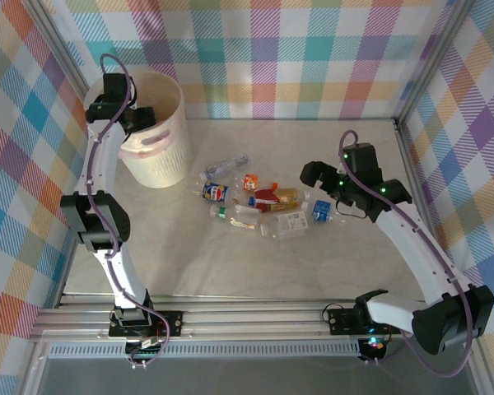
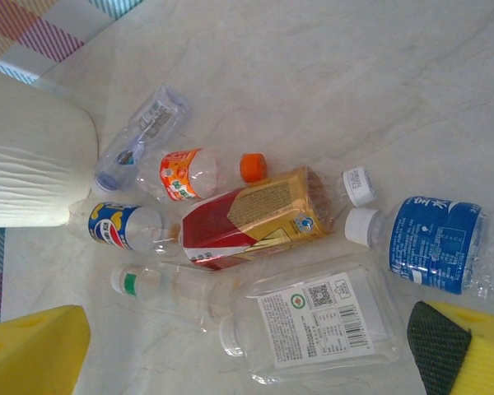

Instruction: Put the plastic bottles in the bin

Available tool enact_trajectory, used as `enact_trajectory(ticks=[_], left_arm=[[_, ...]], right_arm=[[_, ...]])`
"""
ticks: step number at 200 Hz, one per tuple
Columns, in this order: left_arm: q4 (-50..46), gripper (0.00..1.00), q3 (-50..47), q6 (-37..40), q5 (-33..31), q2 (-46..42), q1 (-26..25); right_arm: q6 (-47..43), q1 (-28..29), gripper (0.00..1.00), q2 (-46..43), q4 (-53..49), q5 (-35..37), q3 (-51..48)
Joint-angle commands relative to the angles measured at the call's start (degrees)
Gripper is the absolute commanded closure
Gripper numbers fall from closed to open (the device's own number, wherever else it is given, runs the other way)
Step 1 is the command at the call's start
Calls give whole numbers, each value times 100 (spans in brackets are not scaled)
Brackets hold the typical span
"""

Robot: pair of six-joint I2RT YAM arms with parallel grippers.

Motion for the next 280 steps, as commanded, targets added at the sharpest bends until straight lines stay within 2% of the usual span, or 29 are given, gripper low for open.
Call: enact_trajectory(ticks=[1,57,140,186,217,261,280], left_arm=[[-147,19,142,-25,-122,-27,97],[-69,0,2,-163,-57,-328,102],[706,0,-941,-608,318,-1552,102],[1239,0,-1665,-1023,1095,-2391,43],[1529,0,-2271,-1112,1136,-3090,-390],[2360,0,-3676,-1248,769,-4112,-1600],[2799,0,-4377,-1492,853,-4413,-1957]], right_arm=[[19,27,0,91,-163,64,-87],[75,26,0,265,-337,176,-214],[429,76,0,437,-595,695,-673],[584,376,0,545,-664,1156,-799],[684,713,0,792,-634,1415,-745],[732,1314,0,1442,-779,1969,-299],[707,1520,0,1766,-911,2194,-8]])
